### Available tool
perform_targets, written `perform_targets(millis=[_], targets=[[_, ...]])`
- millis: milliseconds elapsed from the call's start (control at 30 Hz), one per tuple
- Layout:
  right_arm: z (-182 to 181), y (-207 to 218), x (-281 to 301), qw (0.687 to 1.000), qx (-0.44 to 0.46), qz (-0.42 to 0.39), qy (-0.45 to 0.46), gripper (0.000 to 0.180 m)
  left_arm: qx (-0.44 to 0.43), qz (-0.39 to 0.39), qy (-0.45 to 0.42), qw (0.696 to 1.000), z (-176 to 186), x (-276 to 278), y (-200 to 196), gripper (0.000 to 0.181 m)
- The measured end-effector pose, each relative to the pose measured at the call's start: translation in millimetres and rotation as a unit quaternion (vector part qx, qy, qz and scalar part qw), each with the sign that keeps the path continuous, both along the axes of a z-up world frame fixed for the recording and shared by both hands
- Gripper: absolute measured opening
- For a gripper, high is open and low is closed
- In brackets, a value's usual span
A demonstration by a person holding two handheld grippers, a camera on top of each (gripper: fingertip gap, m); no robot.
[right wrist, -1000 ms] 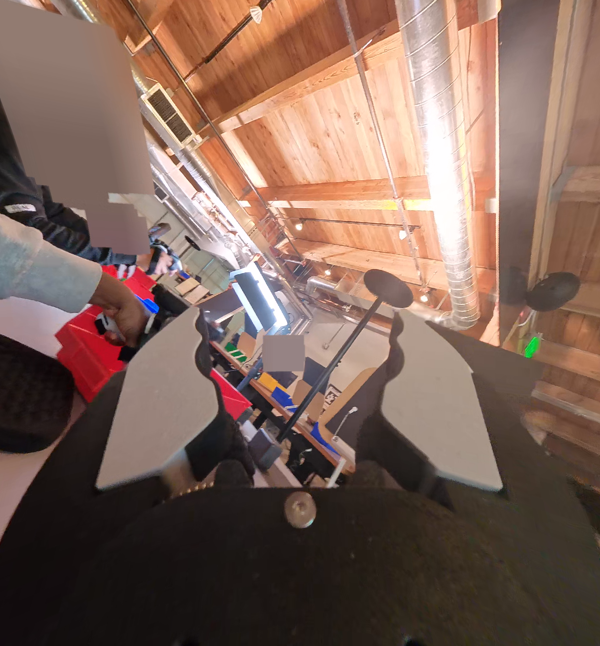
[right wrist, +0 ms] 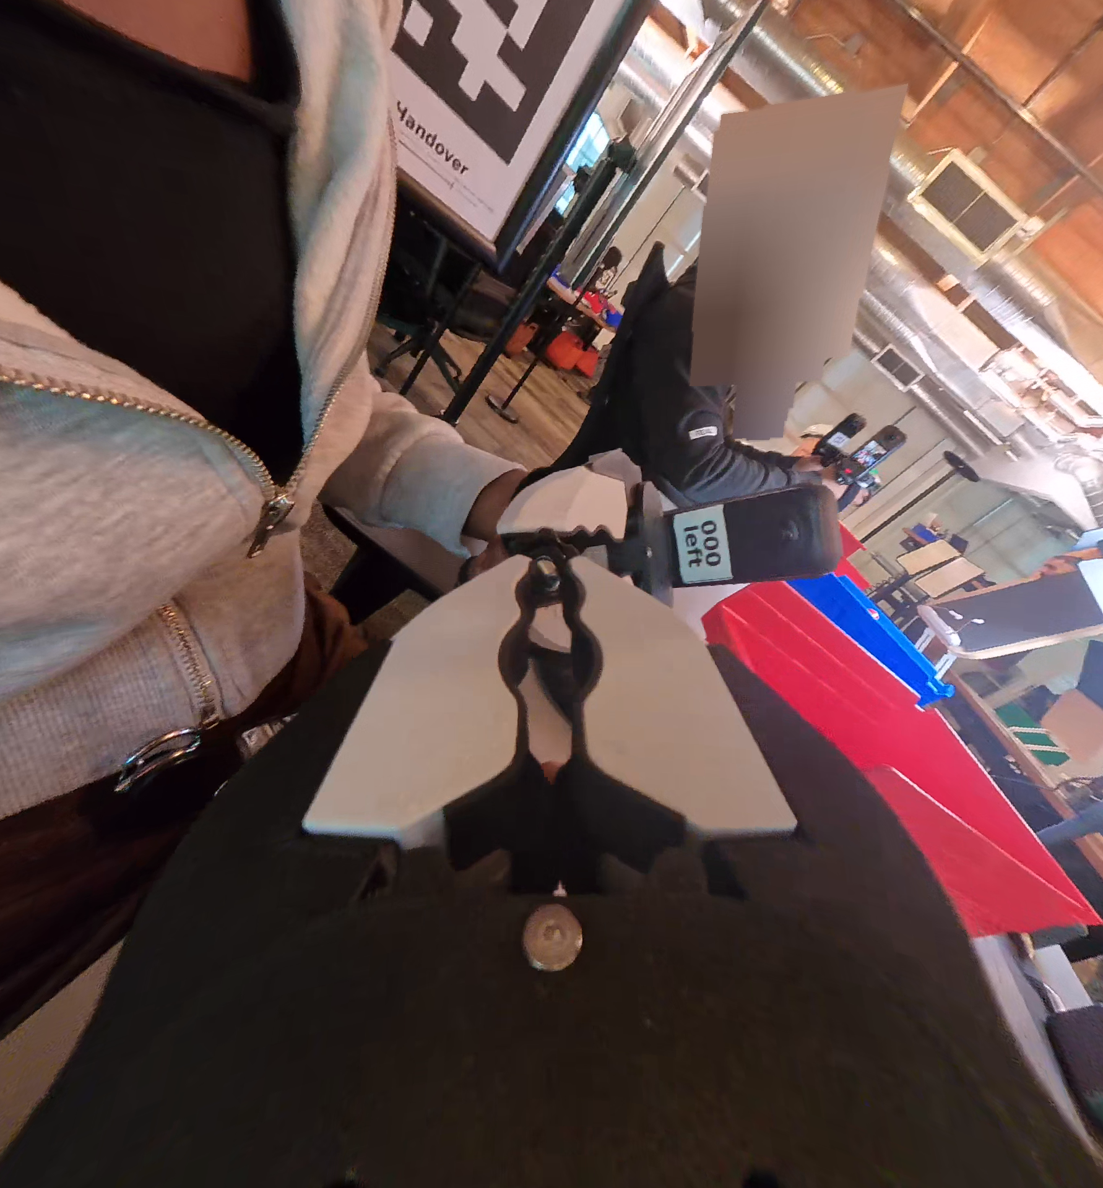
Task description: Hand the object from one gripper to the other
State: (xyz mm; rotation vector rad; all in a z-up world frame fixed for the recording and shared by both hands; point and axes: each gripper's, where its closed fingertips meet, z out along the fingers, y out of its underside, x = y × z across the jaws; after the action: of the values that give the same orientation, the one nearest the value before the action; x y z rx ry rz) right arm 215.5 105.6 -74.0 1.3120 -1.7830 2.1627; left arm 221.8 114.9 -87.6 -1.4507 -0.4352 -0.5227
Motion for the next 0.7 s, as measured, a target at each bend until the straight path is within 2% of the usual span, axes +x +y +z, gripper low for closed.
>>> perform_targets(millis=[33,133,167,233,267,333,400,433,467,533,700], targets=[[-2,0,0,1.0,0.007,0.002,0.003,0.007,-0.006,-0.001,0.002,1.0,-2,1,1,0.021],[-3,0,0,0.999,0.032,0.003,-0.013,0.006,-0.01,0.014,0.032,0.999,0,-2,1,0.022],[-1,-1,-3,0.999,0.04,-0.006,-0.03,0.006,-0.007,0.044,0.058,0.997,4,-9,-1,0.028],[4,-7,-14,0.994,0.054,-0.033,-0.087,0.006,-0.022,0.153,0.148,0.977,11,-31,-6,0.052],[7,-9,-20,0.989,0.065,-0.038,-0.126,0.006,-0.041,0.212,0.212,0.953,13,-41,-11,0.058],[11,-14,-30,0.969,0.095,-0.04,-0.226,0.006,-0.091,0.306,0.363,0.875,17,-52,-20,0.061],[15,-17,-39,0.935,0.121,-0.025,-0.333,0.006,-0.13,0.352,0.485,0.79,23,-53,-23,0.056],[16,-18,-43,0.915,0.134,-0.014,-0.38,0.006,-0.148,0.36,0.51,0.767,23,-54,-23,0.055],[17,-19,-47,0.897,0.145,-0.004,-0.418,0.006,-0.157,0.361,0.516,0.761,21,-55,-22,0.053],[17,-19,-51,0.872,0.165,0.016,-0.461,0.006,-0.145,0.361,0.507,0.769,22,-55,-21,0.044],[14,-19,-48,0.865,0.179,0.025,-0.468,0.006,-0.129,0.36,0.475,0.793,21,-56,-22,0.025]])
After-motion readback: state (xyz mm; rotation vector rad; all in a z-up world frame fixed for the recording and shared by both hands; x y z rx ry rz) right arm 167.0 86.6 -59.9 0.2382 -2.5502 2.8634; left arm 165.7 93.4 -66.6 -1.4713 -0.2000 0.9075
